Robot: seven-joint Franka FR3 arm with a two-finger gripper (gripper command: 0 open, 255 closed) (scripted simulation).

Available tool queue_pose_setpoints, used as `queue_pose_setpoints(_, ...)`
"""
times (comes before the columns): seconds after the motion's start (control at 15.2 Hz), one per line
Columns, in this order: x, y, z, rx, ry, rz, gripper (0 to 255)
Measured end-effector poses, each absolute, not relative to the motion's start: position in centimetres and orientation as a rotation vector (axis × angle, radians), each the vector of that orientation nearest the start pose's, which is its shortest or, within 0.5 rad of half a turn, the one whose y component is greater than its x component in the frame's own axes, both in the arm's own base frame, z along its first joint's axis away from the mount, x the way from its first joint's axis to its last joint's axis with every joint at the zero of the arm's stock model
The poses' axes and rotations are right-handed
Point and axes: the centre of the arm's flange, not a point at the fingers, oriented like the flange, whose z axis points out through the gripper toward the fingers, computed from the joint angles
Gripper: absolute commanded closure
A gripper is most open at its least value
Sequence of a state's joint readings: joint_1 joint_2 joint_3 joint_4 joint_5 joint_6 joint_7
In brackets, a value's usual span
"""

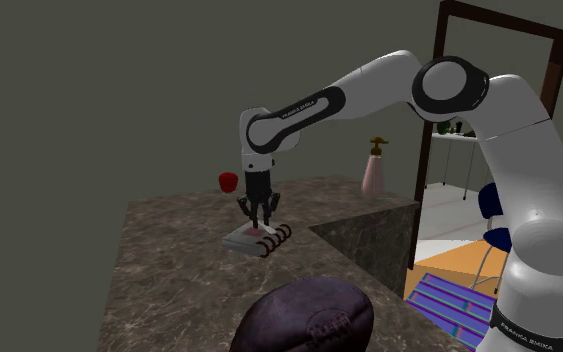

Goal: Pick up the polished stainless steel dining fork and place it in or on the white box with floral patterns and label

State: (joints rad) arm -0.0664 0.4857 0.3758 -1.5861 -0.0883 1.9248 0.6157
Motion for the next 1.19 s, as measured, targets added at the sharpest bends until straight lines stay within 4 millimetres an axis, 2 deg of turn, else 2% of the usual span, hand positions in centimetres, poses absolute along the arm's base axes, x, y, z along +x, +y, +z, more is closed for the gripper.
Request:
queue_pose_setpoints(0.13,64.7,16.7,36.1,-3.065,0.465,0.220,255)
queue_pose_setpoints(0.2,64.7,16.7,36.1,-3.065,0.465,0.220,0)
queue_pose_setpoints(0.59,64.7,16.7,36.1,-3.065,0.464,0.221,0)
queue_pose_setpoints(0.73,65.1,16.5,37.6,-3.065,0.465,0.220,0)
queue_pose_setpoints(0.86,65.2,16.6,40.1,-3.065,0.464,0.220,0)
queue_pose_setpoints(1.19,65.3,16.4,41.0,-3.065,0.465,0.221,0)
